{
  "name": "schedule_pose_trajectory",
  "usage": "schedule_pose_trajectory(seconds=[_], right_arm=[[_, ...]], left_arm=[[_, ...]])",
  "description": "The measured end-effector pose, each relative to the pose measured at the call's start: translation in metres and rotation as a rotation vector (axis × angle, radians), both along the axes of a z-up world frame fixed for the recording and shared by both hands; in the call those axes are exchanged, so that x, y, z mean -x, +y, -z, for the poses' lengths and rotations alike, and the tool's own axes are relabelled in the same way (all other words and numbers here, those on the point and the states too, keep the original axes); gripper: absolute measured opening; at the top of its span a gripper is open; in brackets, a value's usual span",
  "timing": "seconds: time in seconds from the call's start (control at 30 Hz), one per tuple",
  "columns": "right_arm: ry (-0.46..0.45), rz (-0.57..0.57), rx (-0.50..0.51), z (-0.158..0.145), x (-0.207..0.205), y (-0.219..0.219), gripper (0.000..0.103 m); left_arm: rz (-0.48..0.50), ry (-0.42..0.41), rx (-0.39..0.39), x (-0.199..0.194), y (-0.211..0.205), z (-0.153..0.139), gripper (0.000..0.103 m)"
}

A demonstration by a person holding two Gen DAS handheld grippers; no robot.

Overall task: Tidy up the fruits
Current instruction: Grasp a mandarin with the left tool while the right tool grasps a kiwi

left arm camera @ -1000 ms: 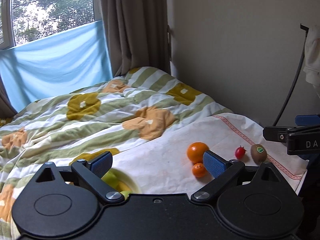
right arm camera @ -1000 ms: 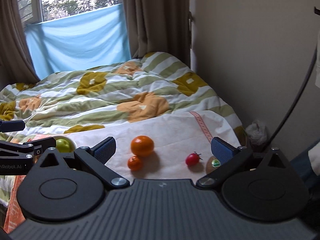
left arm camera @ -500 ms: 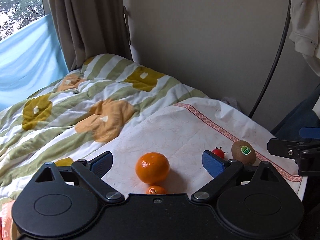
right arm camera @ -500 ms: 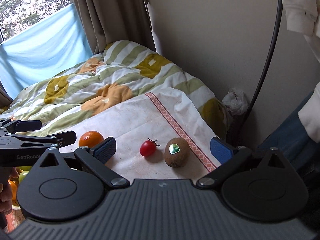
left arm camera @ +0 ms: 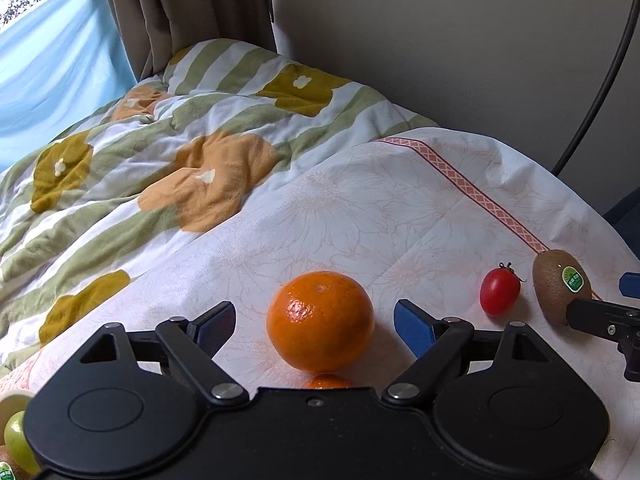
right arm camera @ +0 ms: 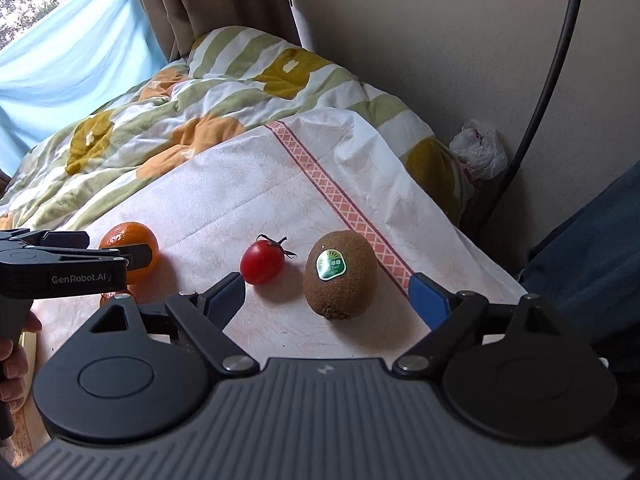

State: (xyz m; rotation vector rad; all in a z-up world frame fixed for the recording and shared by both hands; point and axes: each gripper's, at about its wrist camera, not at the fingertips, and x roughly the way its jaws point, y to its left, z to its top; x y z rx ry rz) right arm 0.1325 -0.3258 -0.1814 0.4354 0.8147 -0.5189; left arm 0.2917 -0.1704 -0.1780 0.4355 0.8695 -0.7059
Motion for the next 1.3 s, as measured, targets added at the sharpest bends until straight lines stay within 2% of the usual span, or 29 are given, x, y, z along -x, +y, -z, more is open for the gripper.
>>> schedule_pose_trajectory(seconds=[0.17, 0.23, 0.3, 0.4, 0.77, 1.03, 1.17, 1.27, 1.3], right_arm=[[0.02, -0.011, -0.004, 0.007, -0.007, -0.004, 0.099], [0.03, -0.015, -0.005, 0.009, -0.009, -0.006, 0.098], [0.039, -0.021, -0.009, 0.01, -0.011, -0.007, 0.097], [0.051, -0.031, -0.007, 0.011, -0.013, -0.008, 0.095], [0.094, -0.055, -0.02, 0.016, -0.026, -0.018, 0.089], [0.125, -0.079, -0.037, 0.027, -0.036, -0.023, 0.078], [0.136, -0.086, -0.02, 0.031, -0.04, -0.024, 0.074], [0.15, -0.087, -0.001, 0.034, -0.042, -0.024, 0.065], [0.149, -0.09, 0.009, 0.033, -0.042, -0.024, 0.065]], left_arm=[[-0.015, 0.039, -0.013, -0.006, -0.006, 0.009, 0.084], [-0.016, 0.05, -0.028, -0.008, -0.009, 0.012, 0.079], [-0.024, 0.067, -0.033, -0.012, -0.011, 0.016, 0.068], [-0.032, 0.082, -0.027, -0.014, -0.011, 0.018, 0.068], [-0.049, 0.041, -0.043, -0.003, -0.003, 0.009, 0.067], [-0.074, 0.006, -0.026, 0.006, 0.004, -0.008, 0.067], [-0.08, -0.003, -0.021, 0.008, 0.006, -0.012, 0.067], [-0.089, -0.009, -0.019, 0.01, 0.007, -0.015, 0.067], [-0.092, -0.01, -0.018, 0.01, 0.008, -0.015, 0.067]])
